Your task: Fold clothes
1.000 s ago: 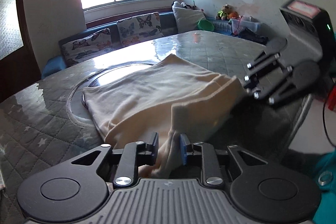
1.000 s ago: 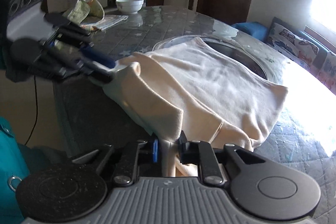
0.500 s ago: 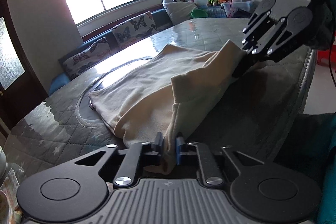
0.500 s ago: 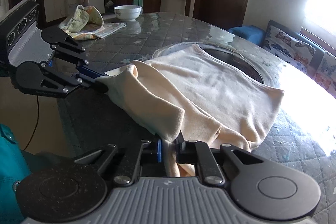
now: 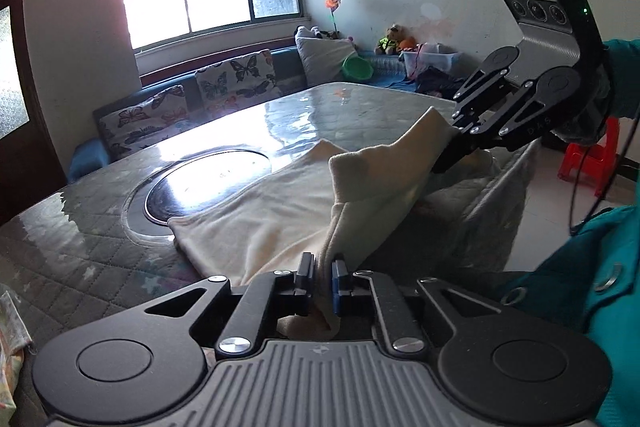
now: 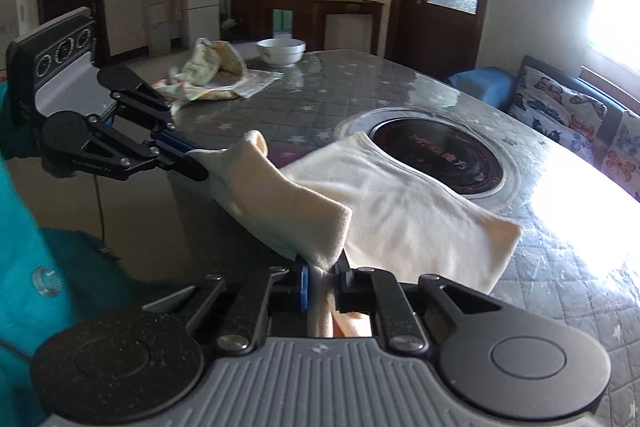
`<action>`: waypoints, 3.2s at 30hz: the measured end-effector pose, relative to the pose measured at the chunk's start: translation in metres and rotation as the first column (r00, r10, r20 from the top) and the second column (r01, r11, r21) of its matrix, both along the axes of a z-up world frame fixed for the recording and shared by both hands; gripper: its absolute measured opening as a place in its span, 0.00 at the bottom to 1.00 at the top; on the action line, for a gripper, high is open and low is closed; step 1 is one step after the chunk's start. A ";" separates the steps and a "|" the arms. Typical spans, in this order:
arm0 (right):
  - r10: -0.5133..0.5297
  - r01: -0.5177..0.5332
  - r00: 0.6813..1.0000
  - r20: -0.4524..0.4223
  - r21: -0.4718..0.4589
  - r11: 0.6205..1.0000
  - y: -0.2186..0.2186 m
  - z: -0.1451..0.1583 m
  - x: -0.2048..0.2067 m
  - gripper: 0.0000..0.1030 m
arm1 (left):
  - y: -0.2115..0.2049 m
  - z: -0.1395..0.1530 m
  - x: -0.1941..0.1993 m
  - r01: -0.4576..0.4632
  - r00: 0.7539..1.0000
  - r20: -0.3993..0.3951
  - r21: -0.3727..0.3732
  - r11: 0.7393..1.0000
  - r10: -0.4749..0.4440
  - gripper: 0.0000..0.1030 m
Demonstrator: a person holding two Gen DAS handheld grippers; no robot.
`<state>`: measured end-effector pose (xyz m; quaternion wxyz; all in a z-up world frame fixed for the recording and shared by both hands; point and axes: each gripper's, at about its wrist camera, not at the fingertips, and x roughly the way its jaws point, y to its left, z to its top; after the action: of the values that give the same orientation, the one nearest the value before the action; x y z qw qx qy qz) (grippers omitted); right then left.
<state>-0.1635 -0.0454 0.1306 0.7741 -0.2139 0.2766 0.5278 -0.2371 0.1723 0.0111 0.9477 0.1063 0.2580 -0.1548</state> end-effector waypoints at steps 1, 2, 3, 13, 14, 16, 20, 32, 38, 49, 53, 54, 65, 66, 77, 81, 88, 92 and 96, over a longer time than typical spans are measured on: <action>0.005 -0.005 1.000 -0.001 -0.003 1.000 -0.002 0.003 -0.003 0.10 | 0.001 0.002 0.003 -0.003 1.000 0.002 -0.003 1.000 0.003 0.09; 0.008 -0.008 1.000 -0.001 -0.008 1.000 -0.002 0.004 -0.004 0.10 | 0.001 0.004 0.006 -0.006 1.000 0.003 -0.007 1.000 0.006 0.09; 0.009 -0.009 1.000 -0.002 -0.012 1.000 -0.002 0.006 -0.003 0.09 | 0.002 0.005 0.010 -0.009 1.000 0.005 -0.010 1.000 0.009 0.09; -0.024 0.025 1.000 0.013 -0.016 1.000 0.024 0.022 0.062 0.09 | 0.019 0.015 0.067 -0.048 0.999 -0.003 -0.037 0.998 0.048 0.08; -0.028 0.028 1.000 0.013 -0.019 0.999 0.028 0.022 0.070 0.09 | 0.022 0.014 0.076 -0.053 0.999 -0.007 -0.039 0.998 0.053 0.08; -0.034 0.035 0.999 0.008 -0.029 0.999 0.038 0.021 0.088 0.08 | 0.029 0.013 0.095 -0.064 0.998 -0.016 -0.041 0.997 0.064 0.08; -0.042 0.042 0.999 0.006 -0.065 0.997 0.058 0.012 0.124 0.08 | 0.040 0.005 0.133 -0.099 0.994 -0.043 -0.050 0.994 0.097 0.07; -0.213 0.208 0.974 -0.079 -0.075 0.975 0.091 -0.061 0.193 0.13 | 0.059 -0.042 0.195 -0.244 0.962 -0.145 -0.072 0.967 0.232 0.08; -0.307 0.307 0.945 -0.114 -0.014 0.952 0.075 -0.070 0.199 0.25 | 0.066 -0.040 0.202 -0.287 0.949 -0.157 -0.071 0.955 0.274 0.11; -0.322 0.337 0.934 -0.157 0.079 0.938 0.069 -0.057 0.192 0.25 | 0.074 -0.036 0.201 -0.370 0.919 -0.177 -0.088 0.925 0.351 0.11; -0.302 0.318 0.936 -0.182 0.067 0.946 0.086 -0.063 0.197 0.25 | 0.069 -0.037 0.195 -0.365 0.921 -0.192 -0.109 0.925 0.340 0.11; -0.304 0.321 0.934 -0.189 0.063 0.945 0.090 -0.066 0.198 0.25 | 0.067 -0.037 0.194 -0.364 0.921 -0.195 -0.115 0.924 0.338 0.11; -0.307 0.316 0.938 -0.163 0.029 0.948 0.116 -0.081 0.192 0.29 | 0.059 -0.039 0.179 -0.360 0.921 -0.222 -0.175 0.917 0.319 0.11; -0.301 0.308 0.940 -0.159 0.027 0.951 0.119 -0.081 0.191 0.29 | 0.060 -0.039 0.177 -0.360 0.922 -0.219 -0.178 0.916 0.320 0.11; -0.286 0.294 0.945 -0.160 0.024 0.956 0.125 -0.077 0.188 0.31 | 0.060 -0.041 0.181 -0.367 0.920 -0.214 -0.171 0.914 0.330 0.12; -0.305 0.314 0.941 -0.148 0.044 0.948 0.098 -0.068 0.177 0.31 | 0.055 -0.041 0.180 -0.365 0.921 -0.210 -0.164 0.916 0.329 0.17; -0.417 0.429 0.891 -0.181 0.035 0.903 0.054 -0.079 0.188 0.30 | 0.049 -0.042 0.183 -0.365 0.920 -0.206 -0.140 0.920 0.334 0.23; -0.414 0.433 0.889 -0.198 0.065 0.899 0.047 -0.081 0.190 0.30 | 0.046 -0.041 0.185 -0.369 0.917 -0.205 -0.118 0.922 0.341 0.23; -0.417 0.439 0.891 -0.181 0.101 0.893 0.032 -0.073 0.184 0.30 | 0.043 -0.038 0.185 -0.370 0.917 -0.204 -0.110 0.923 0.343 0.26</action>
<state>0.0205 -0.0133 0.0574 0.8606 -0.0518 0.3385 0.3770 -0.0525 0.2149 -0.0272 0.9379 -0.0270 0.3458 -0.0066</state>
